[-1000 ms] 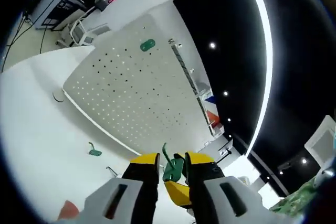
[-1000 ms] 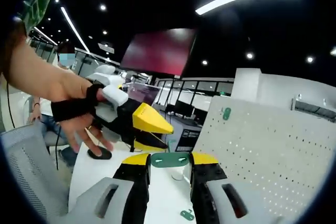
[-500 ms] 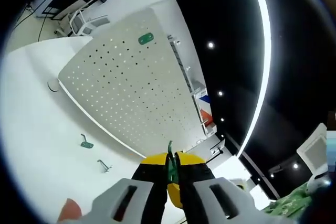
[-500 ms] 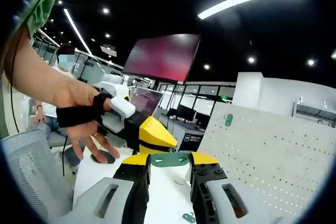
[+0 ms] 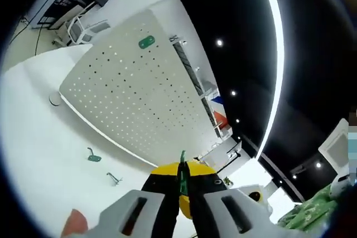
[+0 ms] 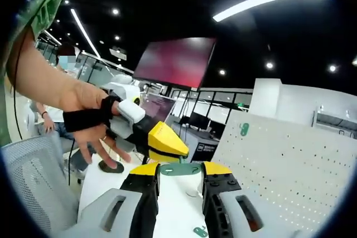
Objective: Insert the hook assembly into the mounting plate slot until the hook locks in place.
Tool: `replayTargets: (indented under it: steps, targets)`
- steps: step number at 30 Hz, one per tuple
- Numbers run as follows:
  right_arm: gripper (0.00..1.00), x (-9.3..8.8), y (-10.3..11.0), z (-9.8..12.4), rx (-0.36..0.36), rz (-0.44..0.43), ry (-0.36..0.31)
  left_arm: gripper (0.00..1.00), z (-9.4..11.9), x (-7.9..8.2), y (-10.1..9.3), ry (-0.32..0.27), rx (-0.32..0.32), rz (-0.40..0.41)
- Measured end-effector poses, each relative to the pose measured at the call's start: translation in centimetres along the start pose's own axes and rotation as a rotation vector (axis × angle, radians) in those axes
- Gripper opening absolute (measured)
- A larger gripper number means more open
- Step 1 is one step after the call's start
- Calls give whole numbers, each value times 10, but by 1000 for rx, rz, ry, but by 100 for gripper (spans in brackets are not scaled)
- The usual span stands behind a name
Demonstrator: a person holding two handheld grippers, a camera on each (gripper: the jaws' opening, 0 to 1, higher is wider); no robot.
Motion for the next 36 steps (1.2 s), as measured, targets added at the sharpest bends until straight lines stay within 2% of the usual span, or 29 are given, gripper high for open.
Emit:
replayTargets:
  steps: [10, 15, 18, 22, 25, 36]
  targets:
    - [29, 1, 1, 5, 58, 64, 4, 3, 3, -1, -9, 64, 17, -152]
    - [29, 3, 4, 10, 108, 158, 18, 3, 7, -3, -14, 122, 17, -233]
    - [29, 6, 5, 12, 139, 237, 24, 3, 8, -3, -17, 142, 8, -250]
    - [29, 10, 8, 14, 178, 329, 37, 4, 12, -2, -20, 210, -9, -297]
    - [29, 12, 12, 16, 214, 388, 45, 4, 15, -3, -24, 286, -23, -373]
    - [29, 14, 17, 17, 250, 468, 56, 4, 16, -1, -30, 390, -23, -461]
Point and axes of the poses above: the point that each gripper's makers call its tool centre point, and the gripper's own axes: z roughly backward along the fingers, y roughly to its left, x roughly out of its top, the point moved 7 cm from there along z, roughly backward along the fingers, and after that the axes turned 5 degrees about -z, right-handed, at the moved point
